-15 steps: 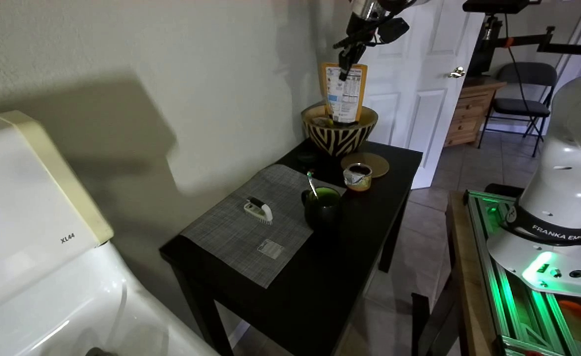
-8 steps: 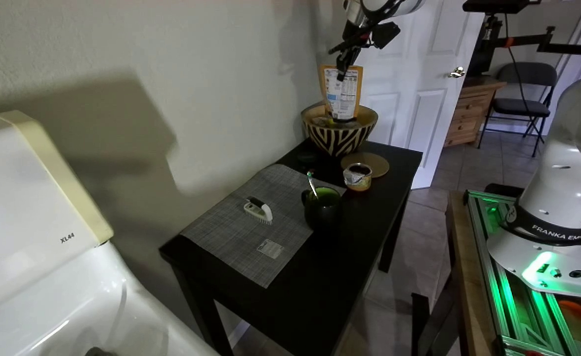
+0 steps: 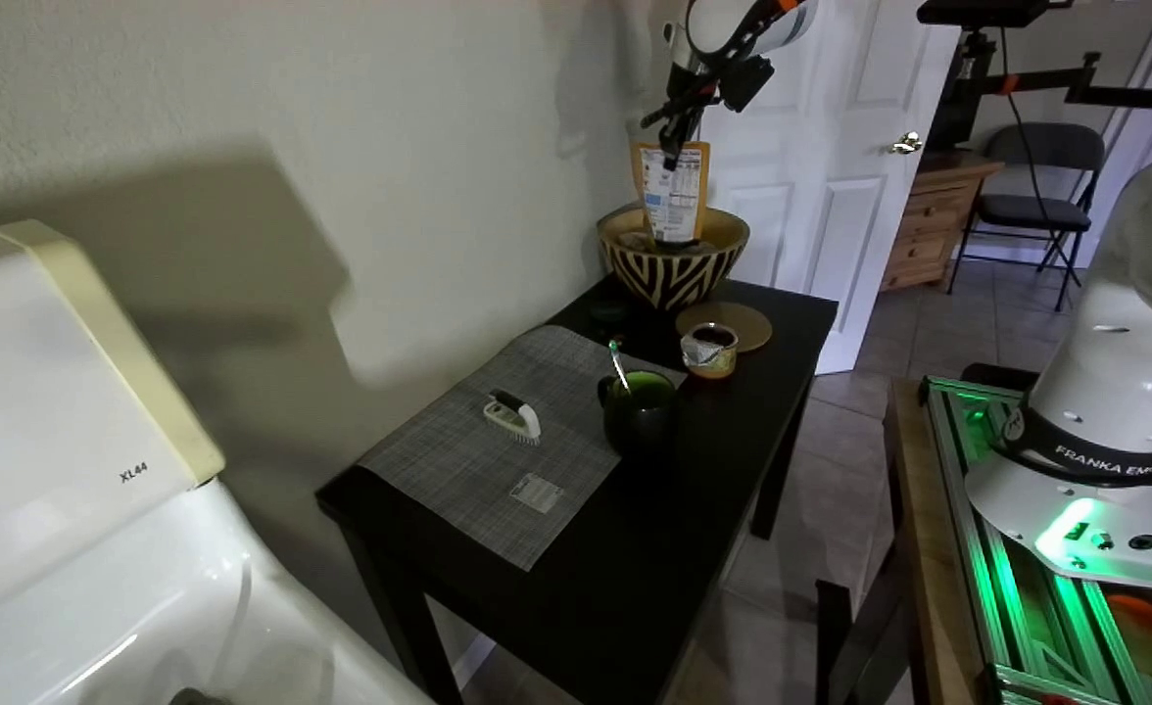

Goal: Put the packet in the bowl

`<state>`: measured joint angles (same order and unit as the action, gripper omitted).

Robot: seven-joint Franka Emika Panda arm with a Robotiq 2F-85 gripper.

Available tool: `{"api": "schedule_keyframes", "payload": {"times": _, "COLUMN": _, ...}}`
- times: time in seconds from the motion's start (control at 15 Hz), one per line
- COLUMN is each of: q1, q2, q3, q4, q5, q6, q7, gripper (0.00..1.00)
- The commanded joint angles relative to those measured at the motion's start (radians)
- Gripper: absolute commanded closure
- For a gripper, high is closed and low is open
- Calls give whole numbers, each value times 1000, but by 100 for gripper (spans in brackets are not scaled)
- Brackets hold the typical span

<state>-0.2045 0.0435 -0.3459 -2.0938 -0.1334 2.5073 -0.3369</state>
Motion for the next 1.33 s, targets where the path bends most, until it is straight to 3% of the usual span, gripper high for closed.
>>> {"api": "schedule_keyframes", "payload": {"times": 0.0, "q1": -27, "q2": 42, "q3": 35, "q4": 41, "q5": -56, "q6": 43, "q7": 10, "gripper": 99}}
{"api": "schedule_keyframes", "payload": {"times": 0.47, "q1": -23, "q2": 44, "q3": 71, "q4": 86, "q5": -52, "q6": 66, "q7": 27, "gripper": 99}}
{"api": "schedule_keyframes", "payload": {"times": 0.8, "q1": -24, "q2": 27, "q3": 108, "q4": 50, "q5": 31, "q6": 42, "q7": -80, "gripper": 99}}
{"api": "schedule_keyframes", "payload": {"times": 1.27, "q1": -21, "q2": 22, "q3": 120, "q4": -4, "q5": -13, "q6": 5, "q7": -134, "gripper": 99}}
